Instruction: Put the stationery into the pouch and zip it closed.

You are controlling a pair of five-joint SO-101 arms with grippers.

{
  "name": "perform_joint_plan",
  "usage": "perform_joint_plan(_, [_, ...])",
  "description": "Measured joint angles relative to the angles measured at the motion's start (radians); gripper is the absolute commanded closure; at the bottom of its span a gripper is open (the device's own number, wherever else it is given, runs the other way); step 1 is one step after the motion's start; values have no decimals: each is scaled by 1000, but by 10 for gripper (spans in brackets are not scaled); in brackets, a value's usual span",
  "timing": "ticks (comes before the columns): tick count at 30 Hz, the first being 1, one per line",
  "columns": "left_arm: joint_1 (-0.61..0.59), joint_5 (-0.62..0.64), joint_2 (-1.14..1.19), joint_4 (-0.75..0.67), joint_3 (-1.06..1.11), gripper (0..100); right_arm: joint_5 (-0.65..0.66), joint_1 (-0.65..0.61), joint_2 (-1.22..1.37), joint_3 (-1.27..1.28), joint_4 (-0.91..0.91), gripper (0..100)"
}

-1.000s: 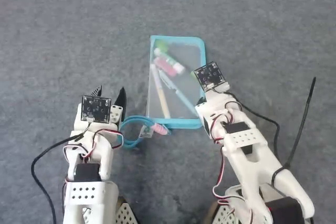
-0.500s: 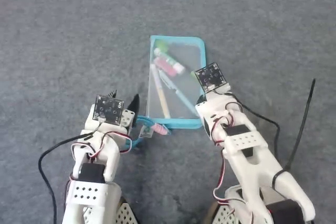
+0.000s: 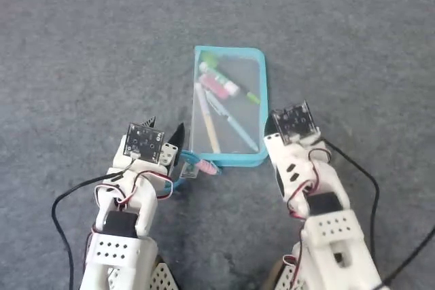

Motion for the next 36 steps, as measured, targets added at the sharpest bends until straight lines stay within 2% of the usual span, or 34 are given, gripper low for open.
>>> perform_joint_plan(5, [0,0,0,0,0,802,0,5,-133,41,3,992])
perform_joint_plan(9, [0,0,0,0,0,802,0,69,-242,117,61,992])
perform_joint_plan(15, [0,0,0,0,0,802,-2,183,-450,196,290,992])
perform_joint_plan(22, [0,0,0,0,0,802,0,198,-713,196,578,992])
perform_joint_plan(32, [0,0,0,0,0,802,0,201,-718,196,864,992])
perform_joint_plan(36, [0,0,0,114,0,803,0,201,-718,196,1060,992])
